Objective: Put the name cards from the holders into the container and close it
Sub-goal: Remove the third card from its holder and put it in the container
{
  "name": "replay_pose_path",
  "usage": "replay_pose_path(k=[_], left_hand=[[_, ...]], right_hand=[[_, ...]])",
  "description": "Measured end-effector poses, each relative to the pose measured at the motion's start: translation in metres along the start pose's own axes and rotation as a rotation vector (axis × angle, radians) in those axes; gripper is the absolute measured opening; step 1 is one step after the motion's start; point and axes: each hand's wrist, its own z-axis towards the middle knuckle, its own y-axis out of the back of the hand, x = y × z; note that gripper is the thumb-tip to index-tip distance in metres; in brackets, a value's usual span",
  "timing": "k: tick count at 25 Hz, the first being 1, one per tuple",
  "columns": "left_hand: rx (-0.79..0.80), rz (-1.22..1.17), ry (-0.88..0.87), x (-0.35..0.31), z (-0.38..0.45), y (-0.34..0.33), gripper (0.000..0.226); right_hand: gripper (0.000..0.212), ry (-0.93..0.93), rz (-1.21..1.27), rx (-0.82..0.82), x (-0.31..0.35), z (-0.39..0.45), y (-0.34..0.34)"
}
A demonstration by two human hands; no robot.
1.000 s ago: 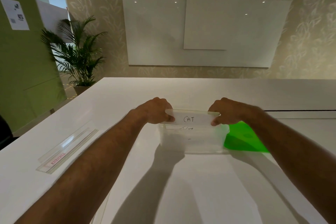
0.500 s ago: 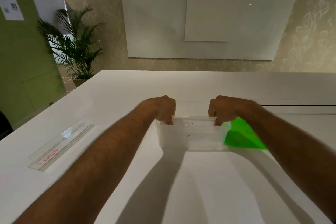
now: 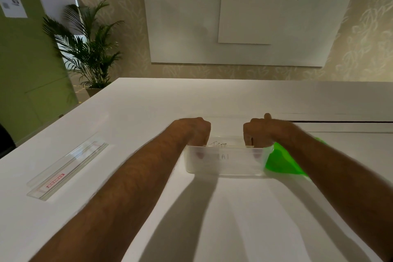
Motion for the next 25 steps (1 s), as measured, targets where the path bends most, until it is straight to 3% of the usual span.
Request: replay_pose_path(k=[7, 11, 17, 20, 25], left_hand=[[0.008, -0.007, 0.011, -0.002, 0.002, -0.001, 0.036], [-0.065, -0.079, -0.021, 0.0, -0.005, 0.003, 0.024], [-0.427, -0.201, 0.001, 0.004, -0.031, 0.001, 0.047], [-0.611, -0.174, 0.024, 0.004, -0.047, -0.006, 0.057], [-0.749, -0.068, 0.048, -0.001, -0.071, -0.027, 0.078]], right_hand=[[0.027, -0.013, 0.012, -0.013, -0.001, 0.001, -0.005], [0.03, -0.07, 0.125, -0.054, -0.002, -0.003, 0.001], [0.047, -0.19, 0.357, -0.507, 0.007, -0.015, 0.006], [0.055, -0.166, 0.439, -0.754, 0.026, -0.022, 0.003], [0.08, -0.152, 0.296, -0.738, 0.056, -0.028, -0.018]])
